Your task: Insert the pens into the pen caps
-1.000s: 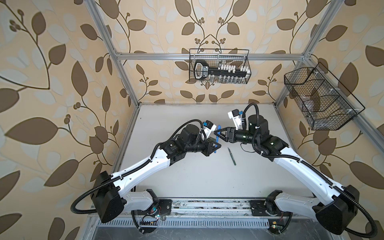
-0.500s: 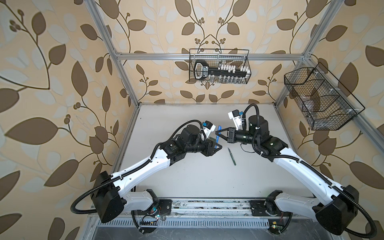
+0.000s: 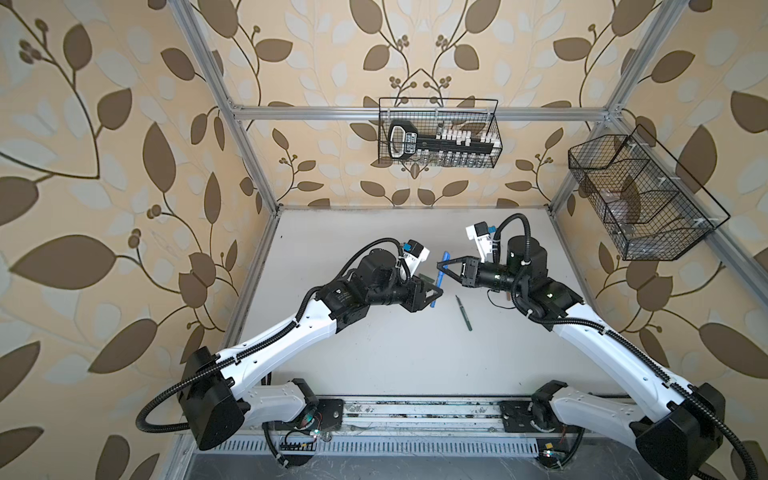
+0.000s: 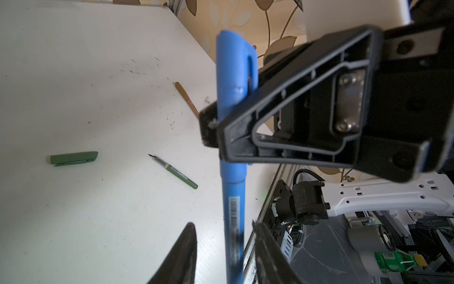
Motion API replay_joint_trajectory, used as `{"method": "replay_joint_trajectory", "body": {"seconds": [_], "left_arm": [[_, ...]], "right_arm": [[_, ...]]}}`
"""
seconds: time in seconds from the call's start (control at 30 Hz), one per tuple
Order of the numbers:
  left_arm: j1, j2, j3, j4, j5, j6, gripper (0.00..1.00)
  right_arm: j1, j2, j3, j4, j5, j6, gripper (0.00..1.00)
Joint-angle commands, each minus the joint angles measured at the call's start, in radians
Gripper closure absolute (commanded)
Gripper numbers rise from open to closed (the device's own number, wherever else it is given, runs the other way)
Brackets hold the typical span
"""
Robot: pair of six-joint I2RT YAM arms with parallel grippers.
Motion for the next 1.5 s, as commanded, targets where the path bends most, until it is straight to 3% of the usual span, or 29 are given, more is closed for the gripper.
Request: {"method": "replay_joint_trajectory", "body": {"seconds": [0.0,0.1,0.2,0.37,0.7,0.83,1.23,1.33,1.47], "left_arm": [[-0.006,0.002,0.05,0.034,0.026,0.005,0.69],[-0.006,-0.006,0.053,0.035,-0.002,0.011,0.78],[-0.006,-0.01,0.064,0.034,-0.043,0.018,1.0],[0.003,-0.005,0.101,0.045,-0.145,0.024,1.0],[0.08,0.033,0.237,0.124,-0.144,0.069,1.0],[0.123,0.032,0.26,0.211,-0.176,0.071,1.0],[0.178,0.133,0.431,0.301,-0.131,0.118,1.0],[0.193,0.135,0.458,0.262,-0.129,0.134,1.0],[0.193,0.13,0.459,0.172,-0.135,0.162,1.0]], "right_arm": [[-0.002,-0.018,-0.014,0.037,-0.018,0.022,1.0],[-0.001,-0.019,-0.016,0.021,-0.014,0.011,1.0],[0.005,-0.023,-0.029,0.023,-0.012,0.013,1.0],[0.049,-0.038,-0.063,0.027,0.024,0.021,1.0],[0.199,-0.03,-0.179,0.004,0.089,0.042,1.0],[0.245,-0.036,-0.248,0.027,0.078,0.074,1.0],[0.39,0.014,-0.296,0.063,0.015,0.119,1.0],[0.386,-0.015,-0.285,0.013,0.019,0.102,1.0],[0.298,-0.048,-0.22,-0.09,0.028,0.037,1.0]]}}
